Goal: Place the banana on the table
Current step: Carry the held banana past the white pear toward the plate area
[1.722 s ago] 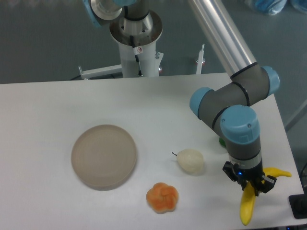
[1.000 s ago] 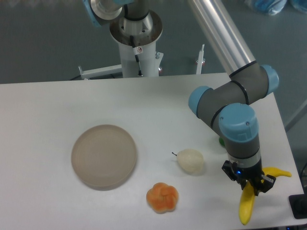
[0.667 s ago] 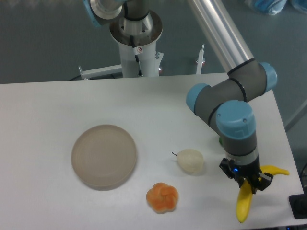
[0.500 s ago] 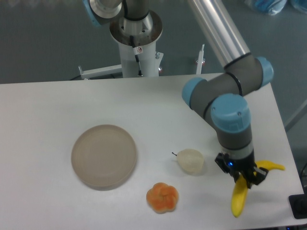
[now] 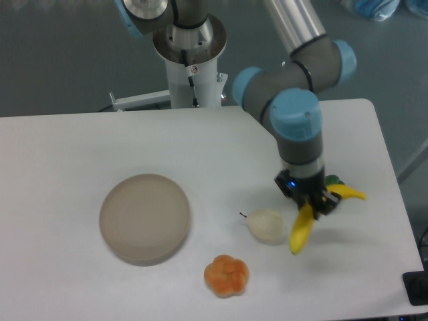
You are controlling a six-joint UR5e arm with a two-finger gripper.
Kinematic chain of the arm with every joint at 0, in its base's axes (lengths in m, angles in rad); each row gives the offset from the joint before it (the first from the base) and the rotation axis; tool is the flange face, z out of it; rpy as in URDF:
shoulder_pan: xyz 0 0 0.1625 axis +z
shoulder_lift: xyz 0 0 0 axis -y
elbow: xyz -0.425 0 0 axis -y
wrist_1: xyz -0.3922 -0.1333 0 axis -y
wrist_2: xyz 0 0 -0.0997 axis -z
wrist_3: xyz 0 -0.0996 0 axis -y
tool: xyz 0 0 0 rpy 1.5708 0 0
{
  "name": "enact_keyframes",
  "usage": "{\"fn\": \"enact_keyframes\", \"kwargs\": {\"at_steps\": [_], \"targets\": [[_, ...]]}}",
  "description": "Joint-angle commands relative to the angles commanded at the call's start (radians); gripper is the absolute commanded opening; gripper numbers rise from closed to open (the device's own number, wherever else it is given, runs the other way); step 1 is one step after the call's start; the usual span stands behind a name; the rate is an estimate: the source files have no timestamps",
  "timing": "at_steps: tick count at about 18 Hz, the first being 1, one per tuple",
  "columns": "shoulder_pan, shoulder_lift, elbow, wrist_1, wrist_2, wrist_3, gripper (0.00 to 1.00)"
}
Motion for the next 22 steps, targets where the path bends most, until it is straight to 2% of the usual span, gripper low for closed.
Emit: {"fn": "enact_keyframes", "kwargs": {"at_steps": [5,8,10,18,22], "targets": [[-0.014,0.142,-0.207,-0.002,-0.051,0.026,0.4],[-0.046,0.183,-0.288,0.003,-0.045,0.031,0.4],[-0.049,0.189,-0.333,0.005,-0.048,0.014,0.39],[-0.072,0.132,-0.358,0.003,-0.069,-0.291,0.39],[-0.072,0.098,-0.35,0.003,-0.069,-0.33,0.39]]}}
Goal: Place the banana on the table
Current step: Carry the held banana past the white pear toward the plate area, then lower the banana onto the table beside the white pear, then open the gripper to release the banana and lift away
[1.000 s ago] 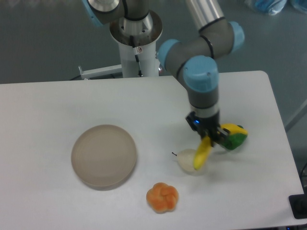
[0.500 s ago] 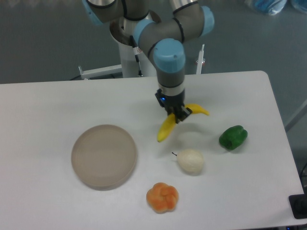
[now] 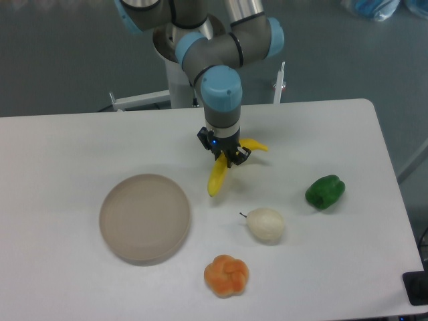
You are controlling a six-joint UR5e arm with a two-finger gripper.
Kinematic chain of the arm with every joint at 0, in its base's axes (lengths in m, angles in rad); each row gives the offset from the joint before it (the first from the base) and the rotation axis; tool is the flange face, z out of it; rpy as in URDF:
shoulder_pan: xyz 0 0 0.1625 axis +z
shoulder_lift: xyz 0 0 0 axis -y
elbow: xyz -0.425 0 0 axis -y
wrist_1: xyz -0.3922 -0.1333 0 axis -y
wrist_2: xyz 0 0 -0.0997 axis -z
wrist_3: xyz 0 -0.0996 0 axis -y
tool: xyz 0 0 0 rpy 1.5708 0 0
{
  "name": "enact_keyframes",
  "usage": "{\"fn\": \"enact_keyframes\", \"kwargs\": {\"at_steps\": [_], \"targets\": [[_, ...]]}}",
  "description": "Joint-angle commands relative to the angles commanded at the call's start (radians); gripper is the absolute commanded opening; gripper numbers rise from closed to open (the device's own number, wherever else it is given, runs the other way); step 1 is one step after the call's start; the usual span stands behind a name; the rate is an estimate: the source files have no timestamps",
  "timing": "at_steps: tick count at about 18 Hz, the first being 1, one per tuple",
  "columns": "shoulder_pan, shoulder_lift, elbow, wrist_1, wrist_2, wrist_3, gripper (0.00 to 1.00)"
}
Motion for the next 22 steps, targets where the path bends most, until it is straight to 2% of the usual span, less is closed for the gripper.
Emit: {"fn": "enact_keyframes", "kwargs": {"at_steps": [9,13,15,18,19,21,22], "targets": [[-0.009,-0.022,0.006,0.0,0.002,-0.031,0.41],[-0.009,-0.022,0.008,0.002,0.002,-0.028,0.45],[-0.009,-0.023,0.011,0.002,0.003,-0.023,0.58],[-0.009,-0.026,0.021,0.002,0.003,-0.025,0.69],[-0.008,-0.026,0.035,0.002,0.003,-0.022,0.75],[-0.005,-0.022,0.084,-0.002,0.003,-0.022,0.96],[-0.003,-0.019,0.115,-0.005,0.003,-0.029,1.0]]}}
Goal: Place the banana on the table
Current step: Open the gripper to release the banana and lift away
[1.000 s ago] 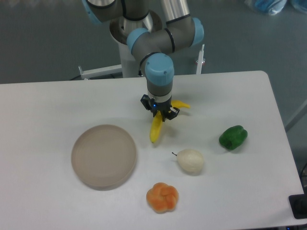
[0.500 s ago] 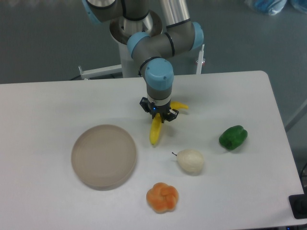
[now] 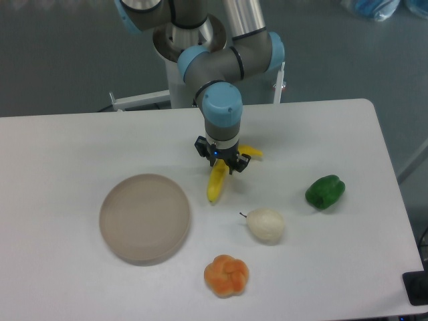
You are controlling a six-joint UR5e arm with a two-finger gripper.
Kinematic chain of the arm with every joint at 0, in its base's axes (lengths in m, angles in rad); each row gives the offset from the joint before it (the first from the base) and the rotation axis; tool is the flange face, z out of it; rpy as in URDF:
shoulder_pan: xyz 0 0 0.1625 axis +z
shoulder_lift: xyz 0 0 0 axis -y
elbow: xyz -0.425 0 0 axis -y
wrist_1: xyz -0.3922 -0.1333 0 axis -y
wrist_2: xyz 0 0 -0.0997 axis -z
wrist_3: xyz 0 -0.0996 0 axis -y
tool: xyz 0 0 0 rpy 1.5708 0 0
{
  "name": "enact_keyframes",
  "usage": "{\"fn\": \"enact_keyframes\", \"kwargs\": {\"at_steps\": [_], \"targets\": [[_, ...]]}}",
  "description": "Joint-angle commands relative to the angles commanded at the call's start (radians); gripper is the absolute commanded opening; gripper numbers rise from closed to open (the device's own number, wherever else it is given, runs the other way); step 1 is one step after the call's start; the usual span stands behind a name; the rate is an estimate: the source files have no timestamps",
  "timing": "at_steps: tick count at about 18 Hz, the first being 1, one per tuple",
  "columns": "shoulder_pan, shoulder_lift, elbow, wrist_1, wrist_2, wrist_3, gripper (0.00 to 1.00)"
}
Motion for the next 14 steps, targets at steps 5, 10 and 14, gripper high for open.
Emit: {"fn": "enact_keyframes", "kwargs": {"at_steps": [5,10,14], "targets": [[0.011,-0.005,0.108,-0.003,0.029,0.009,1.0],[0.048,-0.021,0.187,0.008,0.025,0.034,1.0],[0.048,-0.087,0.282,0.009,0.026,0.13,1.0]]}}
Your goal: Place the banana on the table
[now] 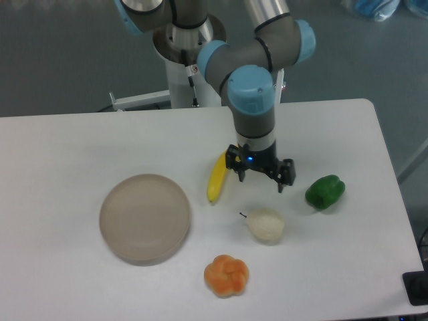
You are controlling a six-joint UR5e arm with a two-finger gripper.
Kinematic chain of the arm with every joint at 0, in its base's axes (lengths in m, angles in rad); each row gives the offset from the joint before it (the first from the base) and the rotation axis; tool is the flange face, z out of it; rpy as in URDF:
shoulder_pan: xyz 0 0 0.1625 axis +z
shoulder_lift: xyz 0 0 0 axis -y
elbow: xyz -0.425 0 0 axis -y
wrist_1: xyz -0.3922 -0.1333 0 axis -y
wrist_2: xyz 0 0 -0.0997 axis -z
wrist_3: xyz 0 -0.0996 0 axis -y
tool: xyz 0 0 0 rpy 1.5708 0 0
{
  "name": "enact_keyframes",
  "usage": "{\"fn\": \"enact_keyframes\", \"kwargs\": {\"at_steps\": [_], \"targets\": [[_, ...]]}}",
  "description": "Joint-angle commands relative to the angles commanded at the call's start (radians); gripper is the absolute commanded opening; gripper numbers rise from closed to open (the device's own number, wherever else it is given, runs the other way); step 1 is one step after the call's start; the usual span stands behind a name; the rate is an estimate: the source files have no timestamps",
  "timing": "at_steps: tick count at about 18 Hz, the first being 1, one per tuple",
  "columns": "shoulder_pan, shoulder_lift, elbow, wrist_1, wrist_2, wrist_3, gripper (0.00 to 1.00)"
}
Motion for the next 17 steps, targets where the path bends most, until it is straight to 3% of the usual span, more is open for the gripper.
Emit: {"fn": "enact_keyframes", "kwargs": {"at_steps": [5,11,17], "targets": [[0.002,-0.055,0.084,0.0,0.005,0.064,1.0],[0.003,-0.089,0.144,-0.003,0.1,0.199,1.0],[0.02,-0.089,0.148,-0.003,0.094,0.201,1.0]]}}
